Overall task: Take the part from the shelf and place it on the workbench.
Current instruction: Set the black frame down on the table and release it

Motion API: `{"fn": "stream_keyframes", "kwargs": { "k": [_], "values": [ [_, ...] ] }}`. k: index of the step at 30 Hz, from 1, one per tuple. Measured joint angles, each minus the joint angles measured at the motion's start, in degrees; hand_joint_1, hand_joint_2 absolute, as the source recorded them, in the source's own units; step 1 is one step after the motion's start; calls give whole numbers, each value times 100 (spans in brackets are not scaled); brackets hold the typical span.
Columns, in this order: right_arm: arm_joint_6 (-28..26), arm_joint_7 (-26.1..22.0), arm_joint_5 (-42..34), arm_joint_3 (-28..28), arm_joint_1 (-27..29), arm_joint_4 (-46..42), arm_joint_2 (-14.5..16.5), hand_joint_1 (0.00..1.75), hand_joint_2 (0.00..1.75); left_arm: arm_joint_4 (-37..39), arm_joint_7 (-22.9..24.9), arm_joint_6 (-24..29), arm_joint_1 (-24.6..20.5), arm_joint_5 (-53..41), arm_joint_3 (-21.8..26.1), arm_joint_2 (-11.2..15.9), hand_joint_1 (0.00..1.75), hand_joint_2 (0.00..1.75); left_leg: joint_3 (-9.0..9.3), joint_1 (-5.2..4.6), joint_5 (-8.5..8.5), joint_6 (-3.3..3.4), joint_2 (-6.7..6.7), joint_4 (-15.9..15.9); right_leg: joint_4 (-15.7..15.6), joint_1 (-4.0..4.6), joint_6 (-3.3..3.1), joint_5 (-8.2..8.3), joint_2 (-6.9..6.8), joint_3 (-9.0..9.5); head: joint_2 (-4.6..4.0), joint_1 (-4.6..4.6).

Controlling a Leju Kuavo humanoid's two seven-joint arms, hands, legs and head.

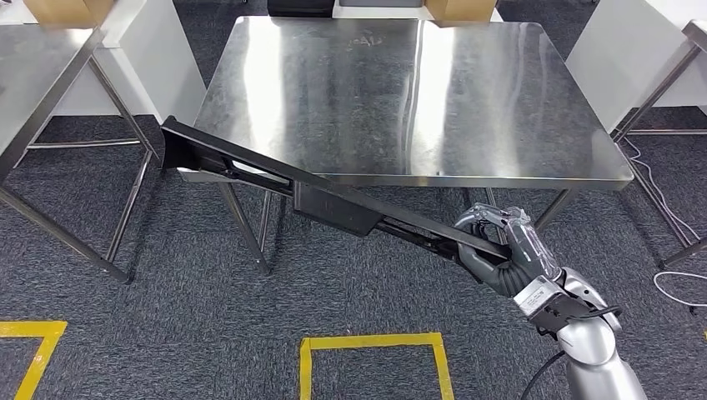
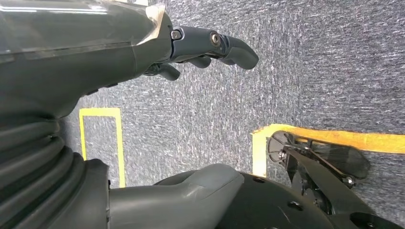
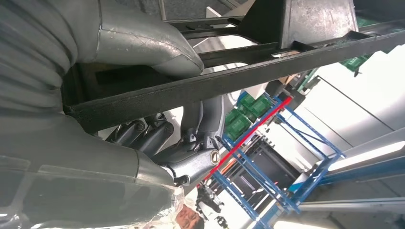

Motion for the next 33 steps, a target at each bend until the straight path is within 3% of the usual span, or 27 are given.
{"fn": "stream_keyframes", "kwargs": {
  "k": [2,4,6,9,12,14,20,30,33],
  "values": [
    [-3,-1,-1,-9,0,0,1,175,175,-1,-13,0,0,1,0,2,0,175,-12,-27,-37,-24,-35,34,-573,-16,-34,224,25,254,0,5],
    [-5,-1,-1,-11,4,0,1,175,175,-1,-19,-1,3,3,0,9,0,175,-34,-51,-47,42,-44,50,-655,-10,-111,264,37,292,0,0],
    [-6,0,-1,-13,8,0,0,175,175,-1,-20,-2,6,7,0,14,0,175,-36,-46,-36,104,-41,45,-653,4,-126,271,40,289,0,-6],
    [-6,0,-1,-20,9,0,-2,175,175,-1,-20,-5,5,16,0,16,0,175,-25,-27,-27,84,-36,27,-650,35,-176,269,41,288,0,-6],
    [-6,-7,0,-36,8,0,-2,175,175,-1,-20,-6,5,28,0,16,0,175,-21,-11,-22,-3,-32,9,-647,55,-216,264,40,286,0,-5],
    [-6,-24,4,-43,7,0,-1,175,175,-1,-20,2,5,31,0,16,0,175,-18,-4,-22,-64,-31,1,-646,63,-218,263,40,283,0,-5],
    [-9,-61,79,-47,1,0,2,175,175,-3,-16,46,5,30,-9,16,0,175,-19,-9,-25,-106,-31,-1,-644,75,-219,262,39,275,0,-2],
    [-44,-60,123,-57,27,-16,14,175,175,-32,81,8,5,32,-46,37,0,175,-21,-61,-25,-102,-31,2,-645,64,-217,262,39,275,0,-3],
    [-65,-48,160,-64,112,-86,19,175,175,-34,66,-77,6,32,-64,58,0,175,-38,-78,-58,-29,-31,21,-699,-6,-186,270,38,296,0,-6]
  ]
}}
